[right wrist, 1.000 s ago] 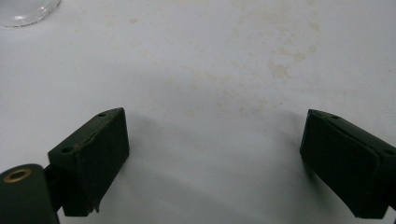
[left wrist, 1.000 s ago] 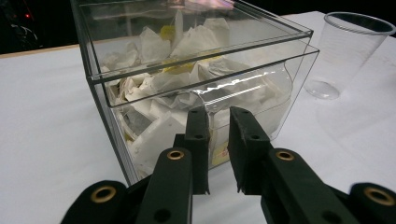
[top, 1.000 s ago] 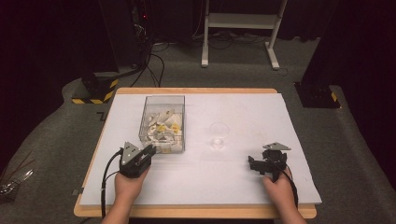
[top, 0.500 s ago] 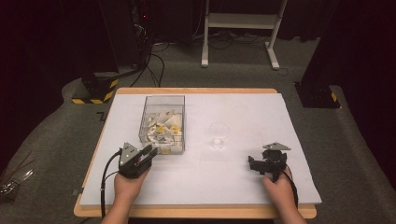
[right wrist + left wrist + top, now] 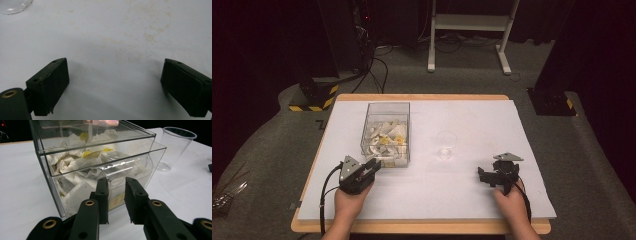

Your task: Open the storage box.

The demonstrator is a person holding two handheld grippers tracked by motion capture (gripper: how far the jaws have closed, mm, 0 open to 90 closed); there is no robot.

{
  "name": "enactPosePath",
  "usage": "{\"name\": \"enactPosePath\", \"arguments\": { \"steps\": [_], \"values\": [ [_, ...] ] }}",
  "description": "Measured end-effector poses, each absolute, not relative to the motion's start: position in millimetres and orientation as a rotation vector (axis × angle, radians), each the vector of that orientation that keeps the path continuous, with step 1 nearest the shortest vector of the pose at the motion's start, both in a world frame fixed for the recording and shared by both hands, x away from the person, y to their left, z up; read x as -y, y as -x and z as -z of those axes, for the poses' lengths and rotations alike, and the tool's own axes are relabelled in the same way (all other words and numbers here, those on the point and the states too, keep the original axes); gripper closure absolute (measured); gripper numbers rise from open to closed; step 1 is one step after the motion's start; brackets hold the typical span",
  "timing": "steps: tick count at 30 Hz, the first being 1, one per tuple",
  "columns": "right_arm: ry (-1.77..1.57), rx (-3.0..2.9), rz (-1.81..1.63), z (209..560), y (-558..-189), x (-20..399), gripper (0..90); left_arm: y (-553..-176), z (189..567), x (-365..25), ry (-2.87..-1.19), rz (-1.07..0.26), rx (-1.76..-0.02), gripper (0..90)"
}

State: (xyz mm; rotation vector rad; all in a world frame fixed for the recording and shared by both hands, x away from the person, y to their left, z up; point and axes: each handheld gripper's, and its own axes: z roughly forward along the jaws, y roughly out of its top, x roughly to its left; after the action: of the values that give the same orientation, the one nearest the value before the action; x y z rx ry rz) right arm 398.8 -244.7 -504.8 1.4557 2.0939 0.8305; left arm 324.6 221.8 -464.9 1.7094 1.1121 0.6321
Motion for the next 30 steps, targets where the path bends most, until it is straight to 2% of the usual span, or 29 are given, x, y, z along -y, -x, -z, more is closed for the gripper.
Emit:
{"name": "enactPosePath", "arguments": {
  "steps": [30],
  "values": [
    [-1.452,-2.094,-0.83,504.7,-398.6,244.5,8.3,-279.4,466.9,-220.6,-1.71,-0.63,-1.101,76.7]
  ]
}}
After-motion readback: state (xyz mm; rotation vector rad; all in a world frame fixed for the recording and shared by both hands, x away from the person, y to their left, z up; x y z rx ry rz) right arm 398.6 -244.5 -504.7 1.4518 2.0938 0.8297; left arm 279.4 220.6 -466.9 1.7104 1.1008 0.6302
